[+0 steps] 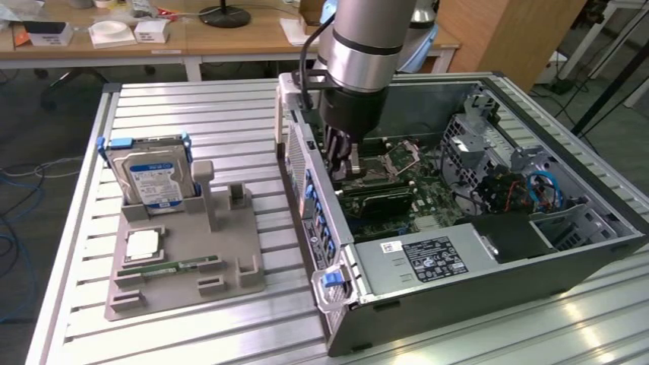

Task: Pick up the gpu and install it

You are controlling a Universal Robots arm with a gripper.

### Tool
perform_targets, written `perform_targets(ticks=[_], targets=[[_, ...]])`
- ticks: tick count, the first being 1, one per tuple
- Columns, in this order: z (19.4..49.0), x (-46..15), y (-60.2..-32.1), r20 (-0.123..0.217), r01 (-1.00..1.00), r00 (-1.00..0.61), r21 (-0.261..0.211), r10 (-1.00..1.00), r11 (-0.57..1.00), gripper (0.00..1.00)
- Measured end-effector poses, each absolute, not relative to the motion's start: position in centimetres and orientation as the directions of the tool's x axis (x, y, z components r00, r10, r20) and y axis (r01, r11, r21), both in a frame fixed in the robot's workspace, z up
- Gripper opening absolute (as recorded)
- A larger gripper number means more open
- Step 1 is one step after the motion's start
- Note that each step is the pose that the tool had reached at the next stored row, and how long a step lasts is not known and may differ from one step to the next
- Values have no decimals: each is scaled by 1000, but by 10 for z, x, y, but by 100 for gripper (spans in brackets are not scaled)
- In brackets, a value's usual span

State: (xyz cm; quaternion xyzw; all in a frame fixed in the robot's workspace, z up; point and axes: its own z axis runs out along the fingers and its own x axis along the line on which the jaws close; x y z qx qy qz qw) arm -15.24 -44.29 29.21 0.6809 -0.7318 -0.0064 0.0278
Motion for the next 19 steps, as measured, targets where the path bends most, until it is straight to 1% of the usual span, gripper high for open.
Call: perform_targets(ticks=[7,19], targets=[[299,-153,-443,32,-996,-71,48,-997,73,11],[299,-158,-446,32,-996,-71,47,-997,73,11]])
